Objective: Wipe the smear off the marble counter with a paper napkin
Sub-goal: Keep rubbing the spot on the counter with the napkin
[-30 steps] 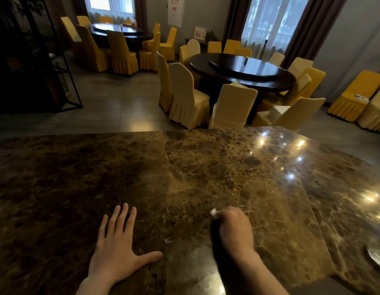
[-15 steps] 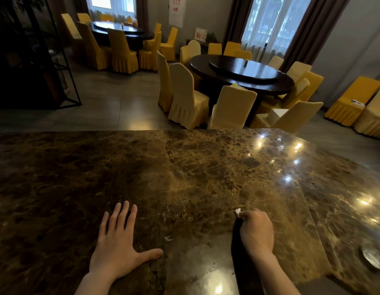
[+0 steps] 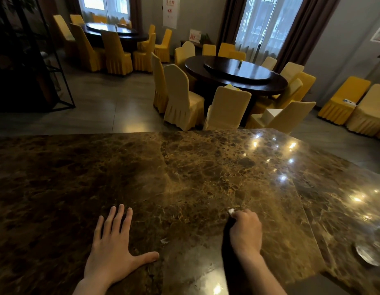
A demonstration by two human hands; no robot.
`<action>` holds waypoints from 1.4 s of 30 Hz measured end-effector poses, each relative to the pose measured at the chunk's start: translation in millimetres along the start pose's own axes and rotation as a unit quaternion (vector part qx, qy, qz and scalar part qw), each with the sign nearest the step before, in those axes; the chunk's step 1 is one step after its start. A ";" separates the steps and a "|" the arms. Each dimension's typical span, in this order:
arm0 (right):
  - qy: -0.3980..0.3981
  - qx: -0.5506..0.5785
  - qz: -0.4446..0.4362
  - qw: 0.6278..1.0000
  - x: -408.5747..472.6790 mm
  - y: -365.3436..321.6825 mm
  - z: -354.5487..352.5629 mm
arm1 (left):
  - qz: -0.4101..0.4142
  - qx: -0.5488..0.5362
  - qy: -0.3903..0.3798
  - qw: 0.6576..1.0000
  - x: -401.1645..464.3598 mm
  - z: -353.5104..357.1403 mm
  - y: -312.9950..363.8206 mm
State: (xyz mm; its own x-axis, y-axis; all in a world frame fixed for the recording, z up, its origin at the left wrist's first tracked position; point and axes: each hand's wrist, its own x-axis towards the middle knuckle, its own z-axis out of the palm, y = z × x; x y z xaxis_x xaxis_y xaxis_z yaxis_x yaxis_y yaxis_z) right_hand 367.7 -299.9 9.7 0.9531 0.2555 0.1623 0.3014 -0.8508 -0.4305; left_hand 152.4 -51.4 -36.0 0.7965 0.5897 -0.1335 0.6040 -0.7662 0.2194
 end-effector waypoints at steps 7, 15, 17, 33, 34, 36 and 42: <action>-0.117 0.037 -0.219 0.968 -48.5 -43.1 29.3 | 0.002 0.005 -0.002 1.000 -0.2 -2.6 0.4; -0.001 -0.018 -0.040 0.999 -3.2 -3.4 5.9 | 0.000 0.000 -0.001 1.000 0.6 -0.9 1.2; -0.041 0.017 -0.116 0.992 -25.5 -30.2 21.6 | 0.000 0.005 0.001 1.000 0.3 -1.3 0.2; -0.028 0.006 -0.084 0.996 -13.5 -22.5 20.5 | -0.003 0.001 -0.003 1.000 -0.1 -1.0 1.0; -0.048 0.022 -0.116 0.992 -26.2 -40.1 28.8 | -0.005 0.003 -0.006 1.000 0.4 -1.3 1.2; -0.098 0.042 -0.195 0.975 -50.3 -63.4 40.9 | -0.005 0.004 -0.008 1.000 0.5 -2.0 1.5; -0.053 0.007 -0.116 0.992 -12.1 -9.1 17.9 | 0.000 0.006 -0.009 1.000 0.4 -3.2 1.6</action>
State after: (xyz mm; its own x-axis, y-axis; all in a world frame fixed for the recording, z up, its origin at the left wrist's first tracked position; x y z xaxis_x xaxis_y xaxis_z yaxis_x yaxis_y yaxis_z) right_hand 354.0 -287.1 -4.3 0.8551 0.4917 0.1641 0.5129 -0.7565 -0.4057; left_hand 153.6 -51.6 -32.6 0.7964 0.5855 -0.1511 0.6047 -0.7687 0.2083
